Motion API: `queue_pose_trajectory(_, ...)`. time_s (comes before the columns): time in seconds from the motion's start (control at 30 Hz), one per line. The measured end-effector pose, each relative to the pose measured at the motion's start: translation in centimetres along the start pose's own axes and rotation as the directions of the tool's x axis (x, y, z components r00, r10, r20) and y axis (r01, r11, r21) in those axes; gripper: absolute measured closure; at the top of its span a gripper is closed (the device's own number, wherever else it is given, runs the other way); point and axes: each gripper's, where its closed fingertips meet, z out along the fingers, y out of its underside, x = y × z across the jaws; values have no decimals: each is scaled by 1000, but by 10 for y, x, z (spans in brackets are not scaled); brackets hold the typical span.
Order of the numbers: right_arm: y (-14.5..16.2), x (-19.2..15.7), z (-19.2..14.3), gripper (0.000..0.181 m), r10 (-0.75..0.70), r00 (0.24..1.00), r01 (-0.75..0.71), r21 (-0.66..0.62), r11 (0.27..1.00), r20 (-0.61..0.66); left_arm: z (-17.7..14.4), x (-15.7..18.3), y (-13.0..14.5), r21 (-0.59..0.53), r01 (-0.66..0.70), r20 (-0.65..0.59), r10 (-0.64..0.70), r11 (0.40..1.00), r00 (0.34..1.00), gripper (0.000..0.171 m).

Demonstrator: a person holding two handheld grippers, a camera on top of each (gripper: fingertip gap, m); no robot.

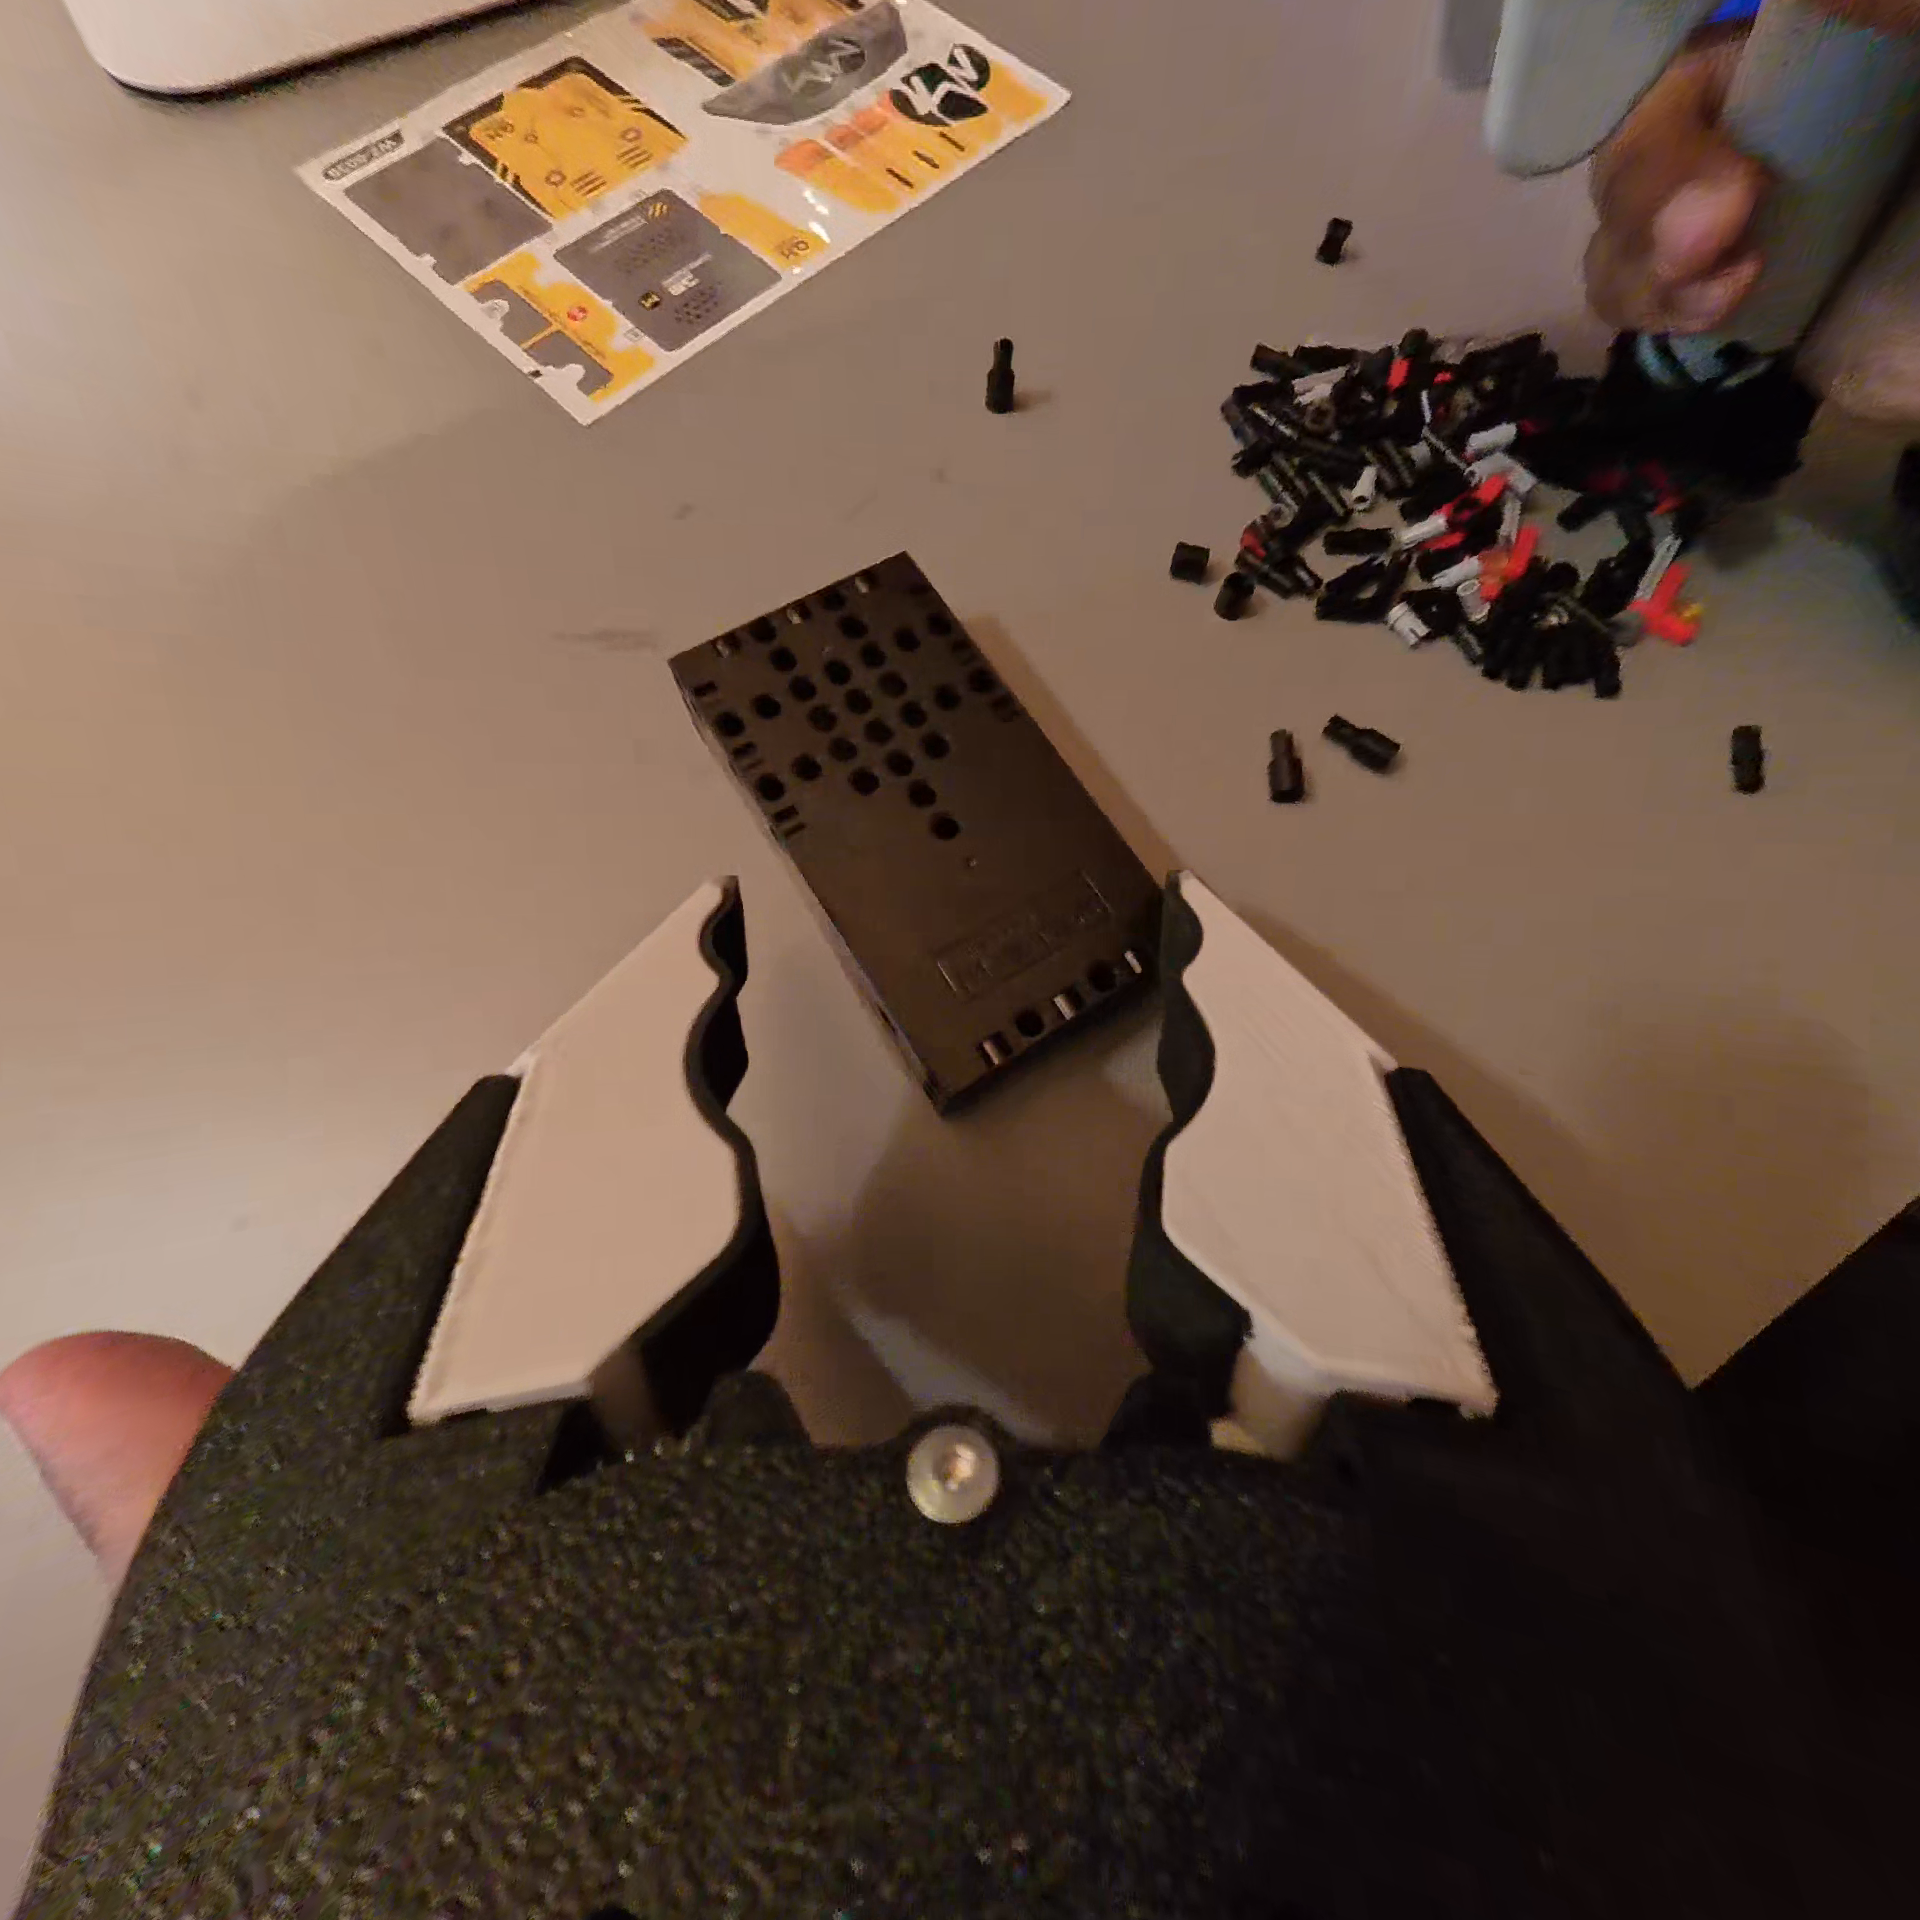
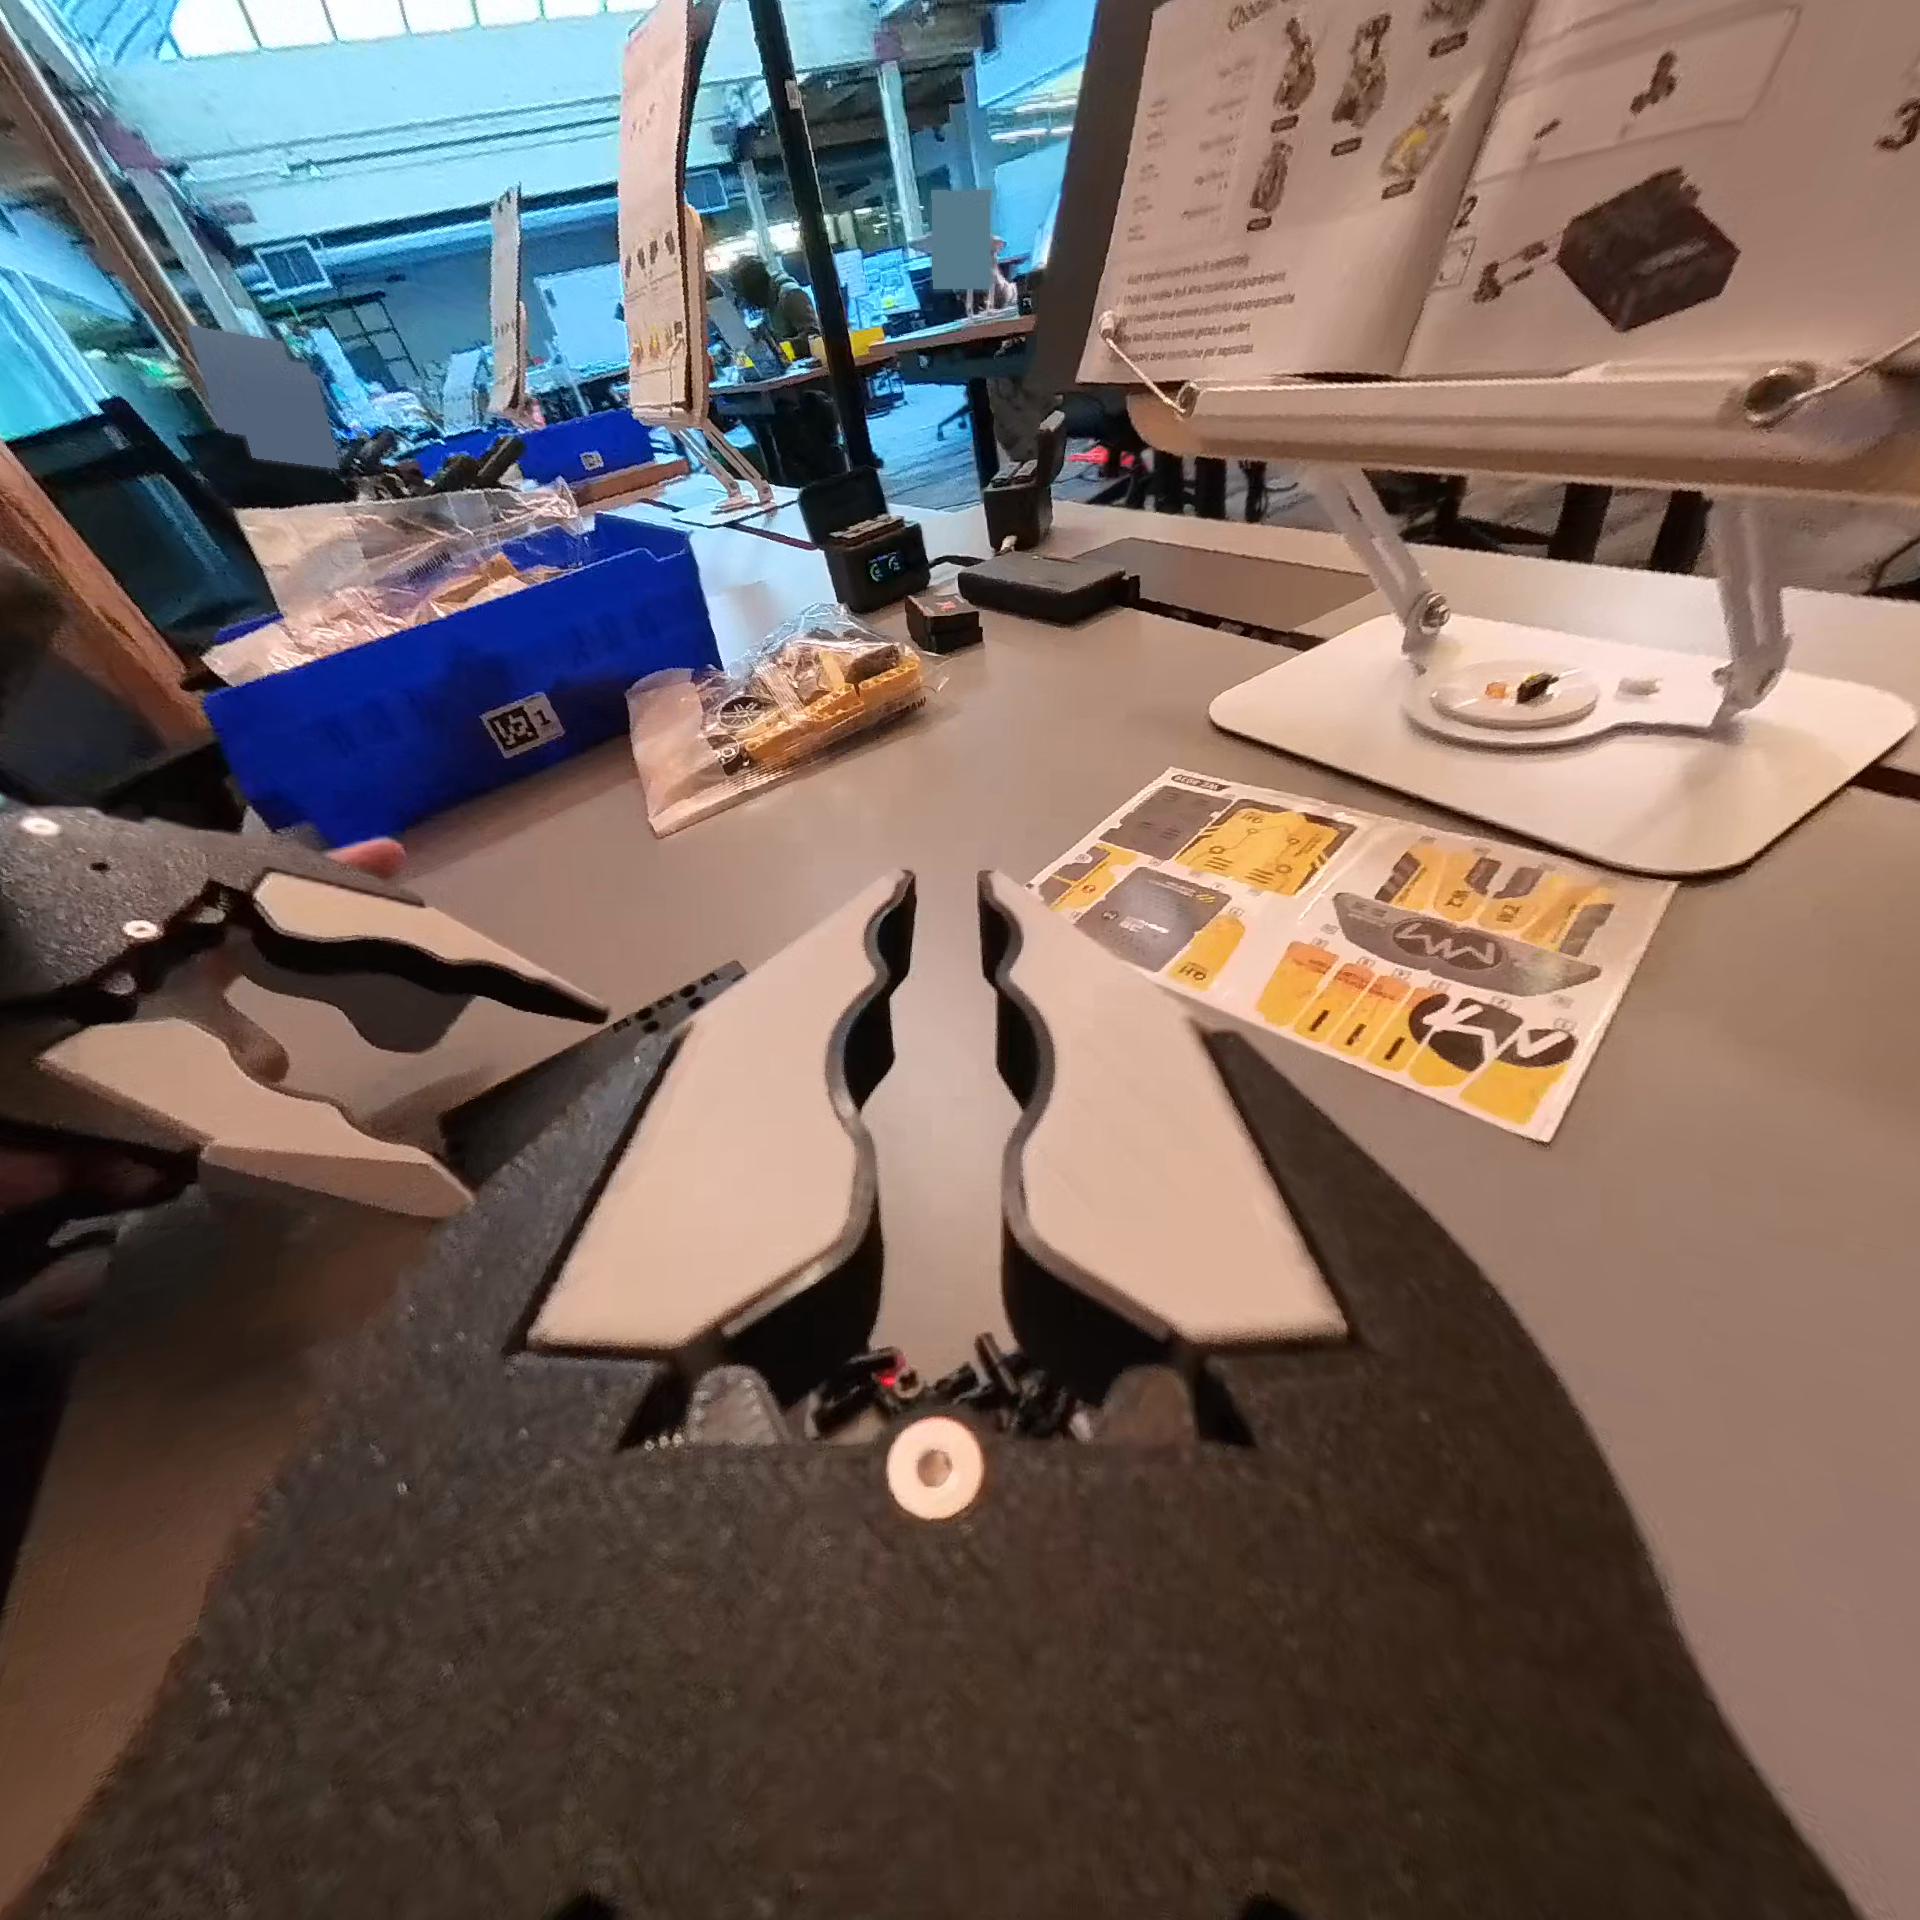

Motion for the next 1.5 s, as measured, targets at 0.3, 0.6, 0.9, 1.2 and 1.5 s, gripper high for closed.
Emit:
queue_pose_trajectory(0.3,-7,-2,-4,169,63,997,-64,30,997,39,3,-7,1,13,48,-22,-47,999,999,81)
queue_pose_trajectory(0.6,-14,31,-14,140,42,987,-32,68,997,-157,0,-68,1,39,116,97,-120,992,988,76)
queue_pose_trajectory(0.9,23,80,-21,98,11,958,-62,-168,984,-288,-12,-109,-35,168,179,95,-196,970,976,80)
queue_pose_trajectory(1.2,61,139,-46,92,-84,899,-81,-350,933,-431,-2,-160,-78,269,78,101,-109,960,989,79)
queue_pose_trajectory(1.5,70,149,-43,92,-136,884,-76,-424,902,-447,69,-168,-66,36,50,24,-51,998,998,79)
